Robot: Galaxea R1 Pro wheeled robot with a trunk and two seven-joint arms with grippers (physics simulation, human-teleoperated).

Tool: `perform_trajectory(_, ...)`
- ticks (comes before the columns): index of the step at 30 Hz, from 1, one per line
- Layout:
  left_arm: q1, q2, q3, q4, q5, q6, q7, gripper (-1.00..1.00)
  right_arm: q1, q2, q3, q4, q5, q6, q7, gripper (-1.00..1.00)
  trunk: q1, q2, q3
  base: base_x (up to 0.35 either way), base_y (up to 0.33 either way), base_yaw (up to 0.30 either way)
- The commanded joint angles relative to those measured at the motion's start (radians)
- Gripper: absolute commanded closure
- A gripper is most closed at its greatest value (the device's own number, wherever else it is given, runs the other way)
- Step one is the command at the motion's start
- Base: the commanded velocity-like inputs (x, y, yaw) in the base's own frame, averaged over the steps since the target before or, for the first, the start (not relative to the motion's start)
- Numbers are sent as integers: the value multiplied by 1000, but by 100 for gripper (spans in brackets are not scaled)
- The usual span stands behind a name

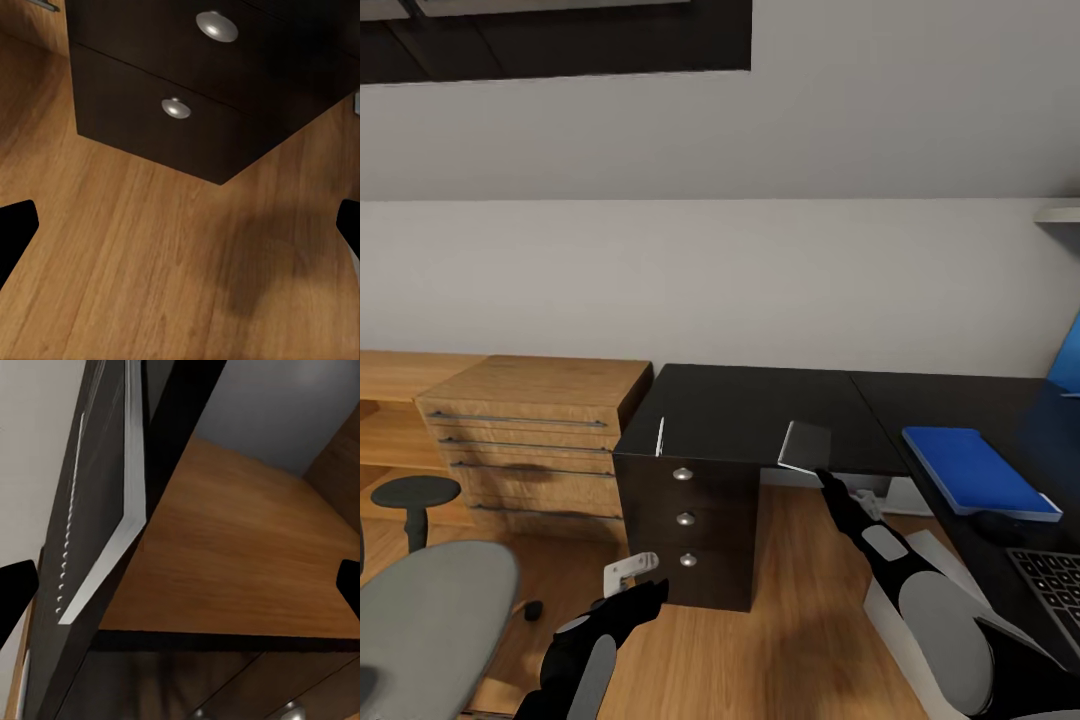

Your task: In the bedroom, organize the workspace by keeping the computer under the desk, ensuring the monitor is on the desk, placing the keyboard on the desk next to the monitor, placing the mouse on the desk next to the keyboard, moving the folder from the swivel chair onto the desk next to the mouse, stacking the notebook on top of the folder with the pen on top of the notebook, and positioning the swivel chair next to the desk.

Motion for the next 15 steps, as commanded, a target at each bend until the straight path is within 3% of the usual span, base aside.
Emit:
perform_trajectory(1, -1, 1, -1, -1, 11, 3, 9, -100, -1, 0, -4, 0, -7, 7, 4, -100, 0, -1, -1, 0, 0, 0)
perform_trajectory(15, -1, 4, 2, 1, 11, 2, 8, -100, -1, 10, -4, 2, -10, 5, 7, -100, 0, -1, -1, 28, 14, 0)
